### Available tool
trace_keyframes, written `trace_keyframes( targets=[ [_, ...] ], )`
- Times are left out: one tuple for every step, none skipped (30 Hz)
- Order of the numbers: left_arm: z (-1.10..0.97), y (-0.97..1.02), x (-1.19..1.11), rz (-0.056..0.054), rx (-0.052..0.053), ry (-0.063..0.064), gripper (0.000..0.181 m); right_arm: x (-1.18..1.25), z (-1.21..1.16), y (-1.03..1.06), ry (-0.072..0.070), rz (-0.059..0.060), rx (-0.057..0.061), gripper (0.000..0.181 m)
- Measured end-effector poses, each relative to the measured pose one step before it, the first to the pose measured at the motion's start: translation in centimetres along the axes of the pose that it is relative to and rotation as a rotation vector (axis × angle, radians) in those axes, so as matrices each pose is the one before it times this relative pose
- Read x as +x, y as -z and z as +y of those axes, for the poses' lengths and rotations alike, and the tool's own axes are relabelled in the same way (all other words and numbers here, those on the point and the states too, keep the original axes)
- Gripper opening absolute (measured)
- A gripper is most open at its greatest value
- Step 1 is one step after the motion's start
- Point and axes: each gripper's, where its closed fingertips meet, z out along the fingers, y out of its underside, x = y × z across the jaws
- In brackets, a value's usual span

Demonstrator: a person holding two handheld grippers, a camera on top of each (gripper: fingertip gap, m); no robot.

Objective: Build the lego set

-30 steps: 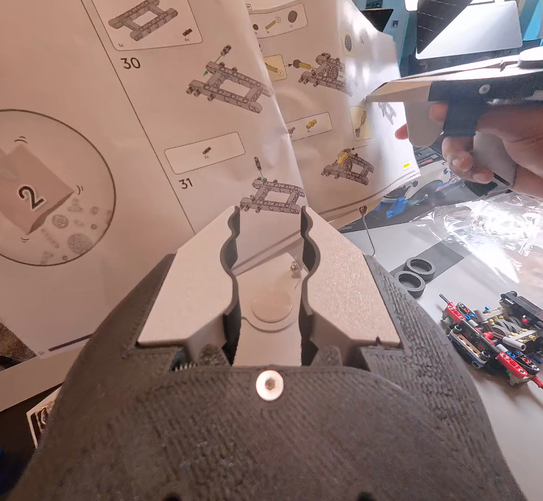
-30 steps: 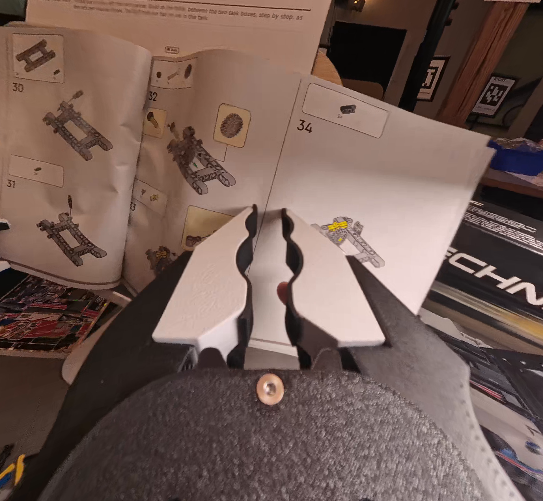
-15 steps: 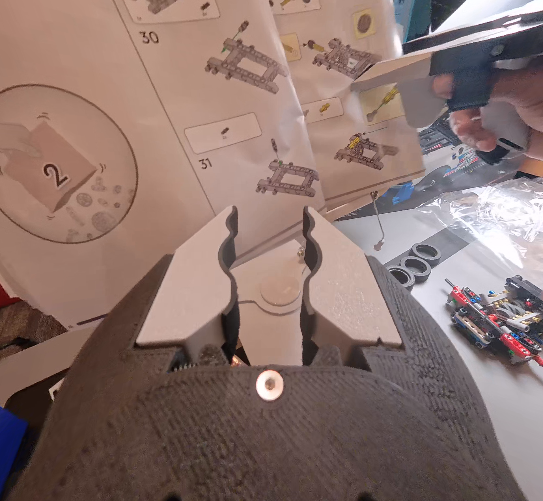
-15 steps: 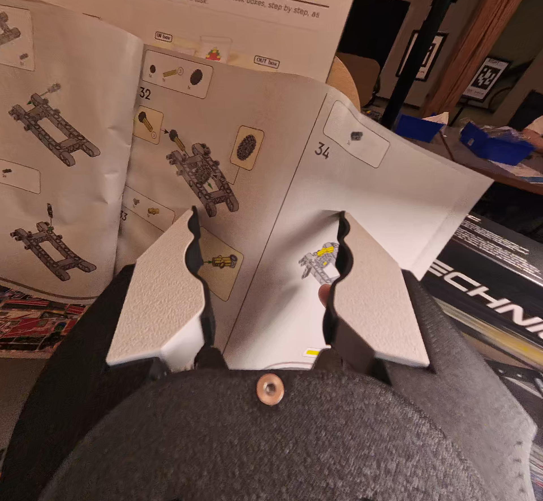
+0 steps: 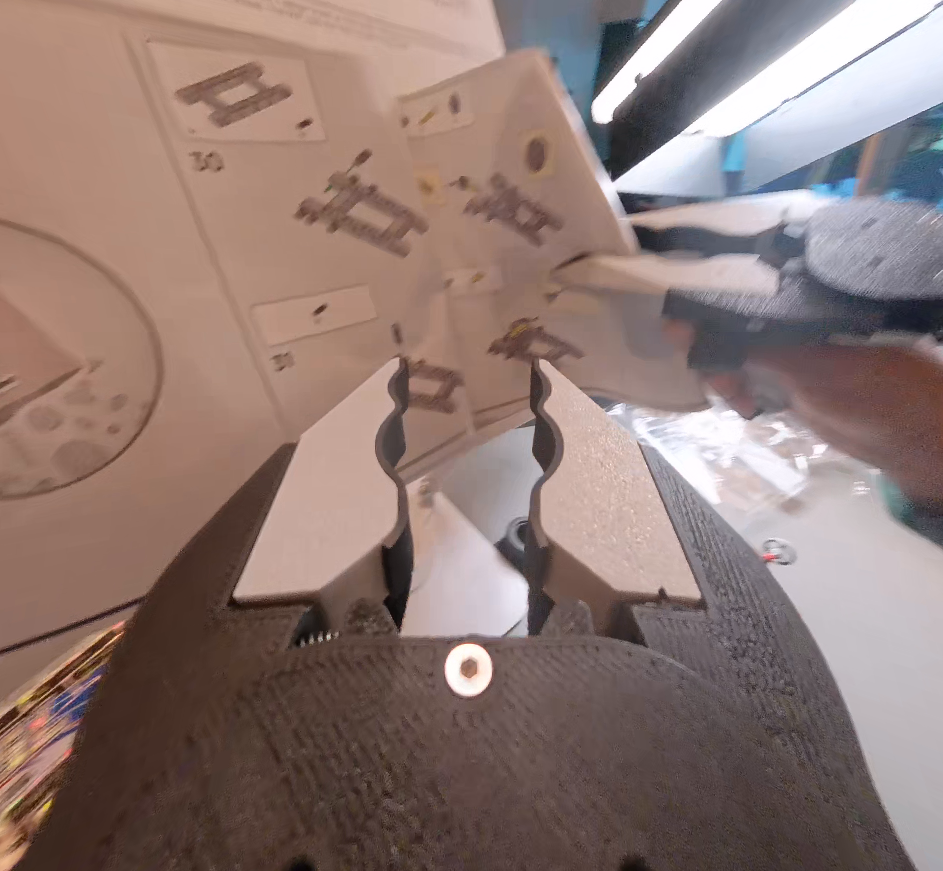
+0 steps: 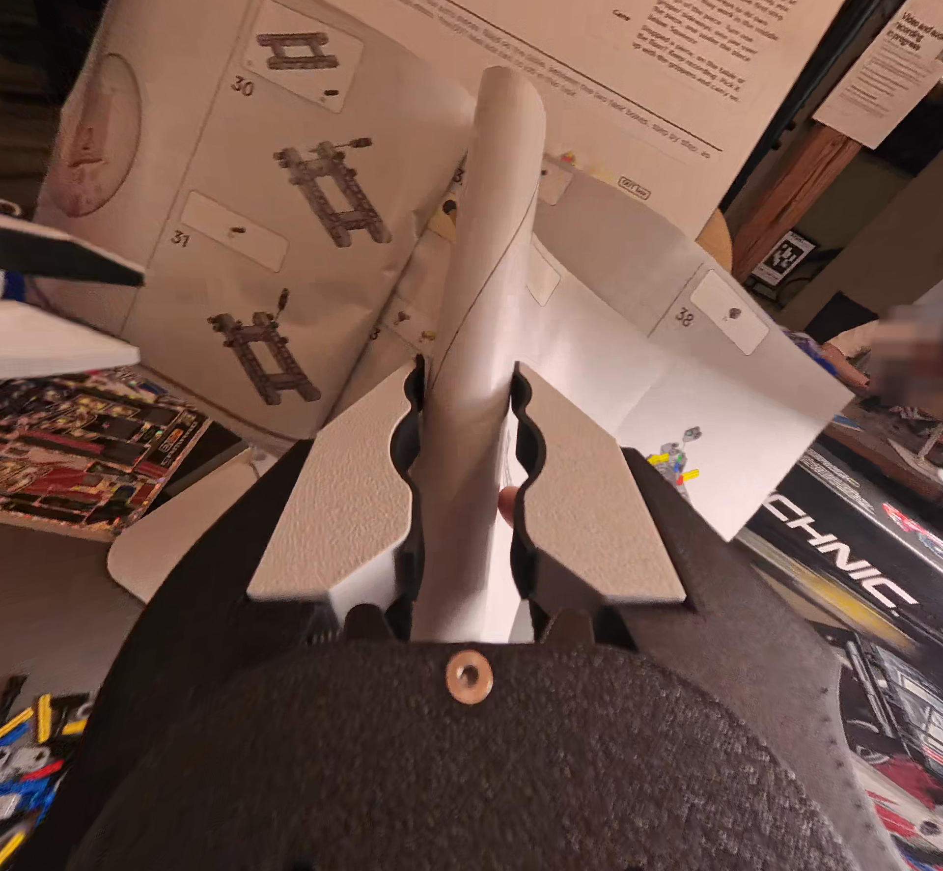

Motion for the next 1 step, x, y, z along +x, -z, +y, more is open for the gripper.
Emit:
trace_keyframes(
  targets=[
    [-0.674, -0.150, 0.941, 0.0441, 0.0077, 0.0219, 0.047, -0.779, 0.149, 0.548, 0.0112, -0.0240, 0.0032, 0.032]
  ],
)
